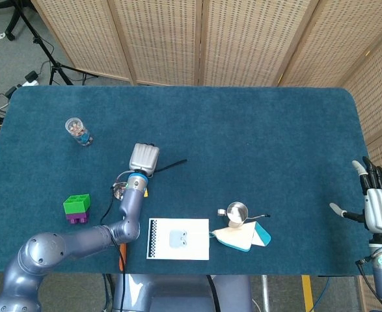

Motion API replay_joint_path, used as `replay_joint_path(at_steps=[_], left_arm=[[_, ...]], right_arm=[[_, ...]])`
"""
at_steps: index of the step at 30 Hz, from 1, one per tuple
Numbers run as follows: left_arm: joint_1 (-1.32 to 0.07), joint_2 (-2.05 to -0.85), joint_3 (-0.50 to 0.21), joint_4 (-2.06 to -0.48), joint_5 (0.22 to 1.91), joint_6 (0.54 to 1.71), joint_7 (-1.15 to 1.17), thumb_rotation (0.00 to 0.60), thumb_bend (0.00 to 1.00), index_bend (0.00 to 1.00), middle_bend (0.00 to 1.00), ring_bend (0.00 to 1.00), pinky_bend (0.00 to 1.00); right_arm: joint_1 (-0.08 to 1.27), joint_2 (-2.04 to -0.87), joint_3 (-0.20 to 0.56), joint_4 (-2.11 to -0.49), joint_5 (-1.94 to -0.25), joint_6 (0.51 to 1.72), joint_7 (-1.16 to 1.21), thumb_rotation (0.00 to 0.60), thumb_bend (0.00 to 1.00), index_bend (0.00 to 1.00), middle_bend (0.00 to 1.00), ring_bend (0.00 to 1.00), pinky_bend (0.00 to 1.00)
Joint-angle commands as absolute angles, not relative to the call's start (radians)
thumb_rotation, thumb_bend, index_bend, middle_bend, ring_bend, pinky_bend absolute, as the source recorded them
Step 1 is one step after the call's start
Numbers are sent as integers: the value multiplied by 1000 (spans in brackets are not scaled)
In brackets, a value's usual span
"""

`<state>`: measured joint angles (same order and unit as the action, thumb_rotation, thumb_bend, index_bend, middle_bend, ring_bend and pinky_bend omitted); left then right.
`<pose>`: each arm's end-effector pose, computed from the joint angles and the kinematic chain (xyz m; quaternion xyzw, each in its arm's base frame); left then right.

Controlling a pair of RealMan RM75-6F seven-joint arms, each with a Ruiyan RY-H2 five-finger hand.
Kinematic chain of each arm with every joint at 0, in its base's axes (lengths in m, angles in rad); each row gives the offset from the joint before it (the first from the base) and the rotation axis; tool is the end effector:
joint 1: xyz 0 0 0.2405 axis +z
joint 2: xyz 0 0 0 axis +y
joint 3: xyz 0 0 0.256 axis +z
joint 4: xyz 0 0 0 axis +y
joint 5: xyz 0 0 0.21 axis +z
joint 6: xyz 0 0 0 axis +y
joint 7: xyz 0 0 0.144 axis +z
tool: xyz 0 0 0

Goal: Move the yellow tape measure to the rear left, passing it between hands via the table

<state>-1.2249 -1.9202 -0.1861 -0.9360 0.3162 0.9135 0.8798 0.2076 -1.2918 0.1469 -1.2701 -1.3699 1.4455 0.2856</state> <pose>-0.0830 0.4289 -0.0936 -0.7425 -0.3378 -0.1981 0.5434 -0.3454 -0.2456 0.1577 0.5195 -0.3993 0.4661 0.5945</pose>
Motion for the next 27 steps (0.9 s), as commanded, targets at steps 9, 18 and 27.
replay_joint_path(at_steps=[9, 18, 27], left_arm=[[-1200, -1926, -223, -916, 391, 927, 862, 600, 376, 819, 469, 517, 518], [-1196, -1873, -266, -934, 431, 934, 862, 600, 381, 821, 470, 517, 518], [-1175, -1787, -285, -940, 490, 910, 834, 600, 383, 821, 470, 517, 518]], right_arm=[[204, -1295, 153, -1268, -1373, 1440, 282, 600, 105, 78, 0, 0, 0], [202, -1295, 160, -1269, -1375, 1436, 281, 600, 105, 78, 0, 0, 0], [198, -1291, 164, -1274, -1375, 1432, 280, 600, 105, 78, 0, 0, 0]])
